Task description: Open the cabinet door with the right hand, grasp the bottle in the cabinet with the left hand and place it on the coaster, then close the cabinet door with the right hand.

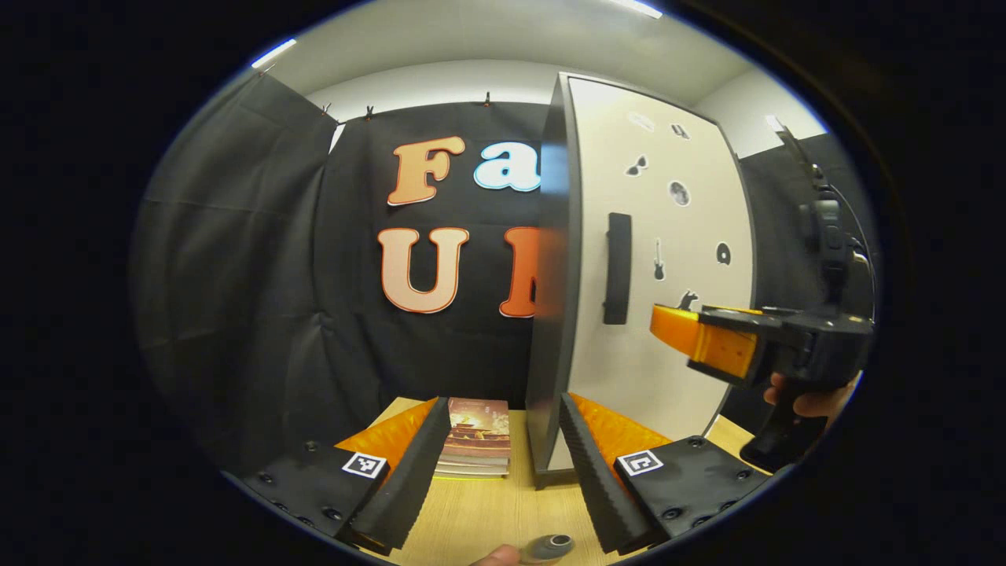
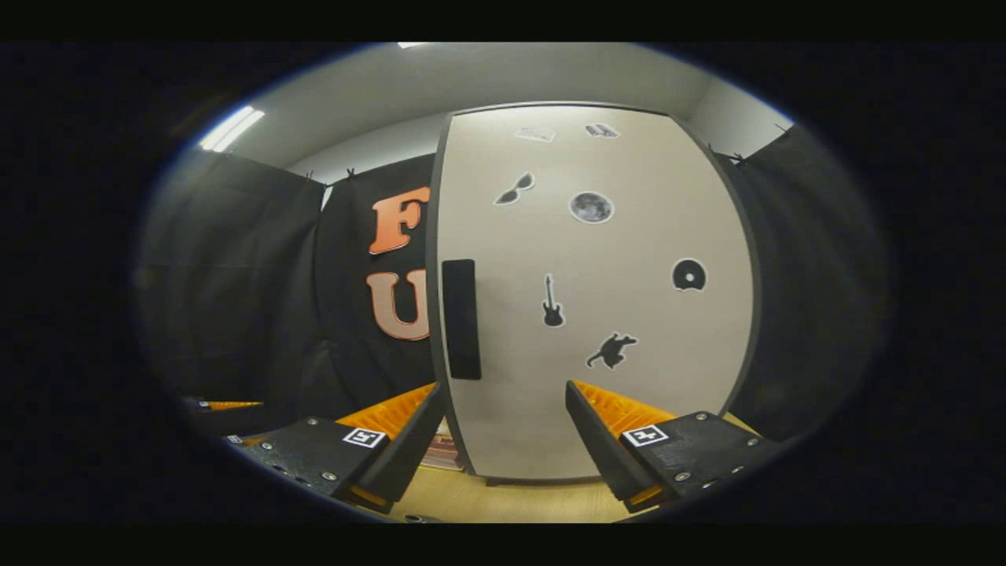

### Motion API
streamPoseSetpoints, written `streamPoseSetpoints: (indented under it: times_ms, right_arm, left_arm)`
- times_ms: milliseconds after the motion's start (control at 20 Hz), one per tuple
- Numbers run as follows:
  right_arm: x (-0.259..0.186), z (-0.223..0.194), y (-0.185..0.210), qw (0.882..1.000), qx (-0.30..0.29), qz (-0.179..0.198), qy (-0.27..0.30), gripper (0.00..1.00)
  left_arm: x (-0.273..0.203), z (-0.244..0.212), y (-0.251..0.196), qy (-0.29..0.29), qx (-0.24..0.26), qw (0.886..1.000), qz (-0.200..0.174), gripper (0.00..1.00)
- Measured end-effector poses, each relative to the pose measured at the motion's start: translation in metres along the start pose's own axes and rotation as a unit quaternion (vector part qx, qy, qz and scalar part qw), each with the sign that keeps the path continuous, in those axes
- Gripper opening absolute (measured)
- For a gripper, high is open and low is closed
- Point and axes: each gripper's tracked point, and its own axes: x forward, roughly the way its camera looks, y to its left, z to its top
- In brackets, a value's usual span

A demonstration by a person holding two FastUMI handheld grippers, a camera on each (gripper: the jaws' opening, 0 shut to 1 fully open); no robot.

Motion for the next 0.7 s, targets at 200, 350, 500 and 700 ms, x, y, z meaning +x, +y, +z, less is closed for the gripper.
streamPoseSetpoints:
  times_ms: [200,350,500,700]
  right_arm:
    - [-0.081,-0.007,-0.028,1.0,-0.013,-0.025,0.013,0.94]
    - [-0.136,-0.002,-0.045,0.999,-0.009,-0.045,0.013,0.94]
    - [-0.181,0.008,-0.063,0.998,-0.001,-0.06,0.004,0.94]
    - [-0.212,0.013,-0.077,0.997,0.004,-0.074,-0.004,0.94]
  left_arm:
    - [-0.038,0.008,-0.028,0.0,0.003,1.0,-0.005,0.92]
    - [-0.065,0.007,-0.047,0.002,0.008,1.0,-0.012,0.91]
    - [-0.086,0.008,-0.062,0.009,0.006,1.0,-0.013,0.9]
    - [-0.105,0.014,-0.073,0.005,0.016,1.0,-0.013,0.92]
